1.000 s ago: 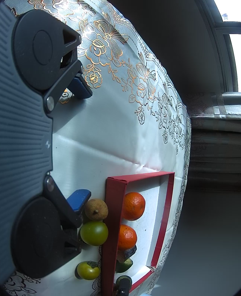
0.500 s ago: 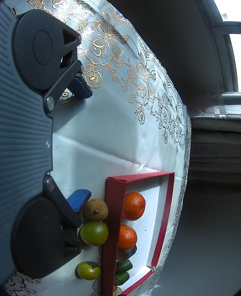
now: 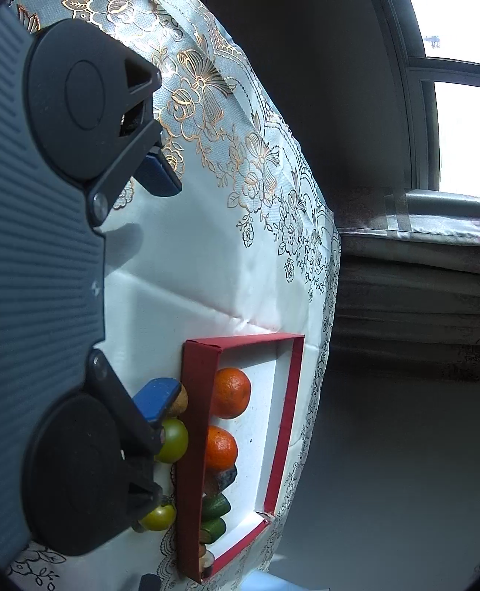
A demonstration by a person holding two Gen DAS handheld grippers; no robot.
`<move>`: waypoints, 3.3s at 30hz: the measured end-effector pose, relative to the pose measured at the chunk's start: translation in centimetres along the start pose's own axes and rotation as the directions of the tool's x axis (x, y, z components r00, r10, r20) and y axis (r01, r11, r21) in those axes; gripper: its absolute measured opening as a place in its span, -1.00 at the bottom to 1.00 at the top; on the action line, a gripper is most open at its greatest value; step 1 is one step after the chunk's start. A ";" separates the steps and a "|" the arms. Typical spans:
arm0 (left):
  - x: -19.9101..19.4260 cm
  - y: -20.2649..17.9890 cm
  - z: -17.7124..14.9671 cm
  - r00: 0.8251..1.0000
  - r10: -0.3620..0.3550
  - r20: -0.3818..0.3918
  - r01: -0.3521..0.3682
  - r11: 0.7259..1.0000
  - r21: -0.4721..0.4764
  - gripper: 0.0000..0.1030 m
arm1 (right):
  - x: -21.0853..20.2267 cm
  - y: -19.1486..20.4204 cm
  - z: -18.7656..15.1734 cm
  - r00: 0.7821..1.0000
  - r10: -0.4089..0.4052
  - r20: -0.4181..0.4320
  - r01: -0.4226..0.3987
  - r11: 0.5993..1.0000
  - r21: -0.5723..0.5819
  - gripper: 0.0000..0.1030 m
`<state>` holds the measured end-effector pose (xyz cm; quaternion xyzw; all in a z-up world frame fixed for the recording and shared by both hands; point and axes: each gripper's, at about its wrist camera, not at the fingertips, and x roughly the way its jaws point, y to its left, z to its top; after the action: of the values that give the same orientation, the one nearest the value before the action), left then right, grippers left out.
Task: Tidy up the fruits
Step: 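Move the left gripper to the green round fruit and close on it, then carry the green round fruit into the red tray and open the left gripper, then move the right gripper to the large green round fruit and close on it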
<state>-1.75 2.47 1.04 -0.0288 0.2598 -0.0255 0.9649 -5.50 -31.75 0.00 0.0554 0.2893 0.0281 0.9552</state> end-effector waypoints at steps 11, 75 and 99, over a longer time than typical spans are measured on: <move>-3.0 -11.2 0.4 0.974 -0.225 0.031 0.208 0.940 0.270 1.00 | 0.1 -1.2 0.1 1.000 0.017 0.004 -0.017 0.997 0.080 0.63; 6.7 -12.2 7.1 0.994 -0.112 0.002 0.110 0.978 0.177 -0.37 | 0.3 -2.7 0.2 0.999 0.042 0.009 -0.043 0.982 0.185 0.69; -0.4 -5.0 3.0 0.997 0.016 0.076 -0.022 0.996 0.084 1.00 | 0.4 -2.6 0.1 0.999 0.043 0.007 -0.043 0.983 0.177 0.71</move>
<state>-0.73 -2.41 4.19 0.0136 0.2224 -0.0263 0.9745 -5.11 -34.30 -0.46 0.1462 0.2880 0.0229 0.9461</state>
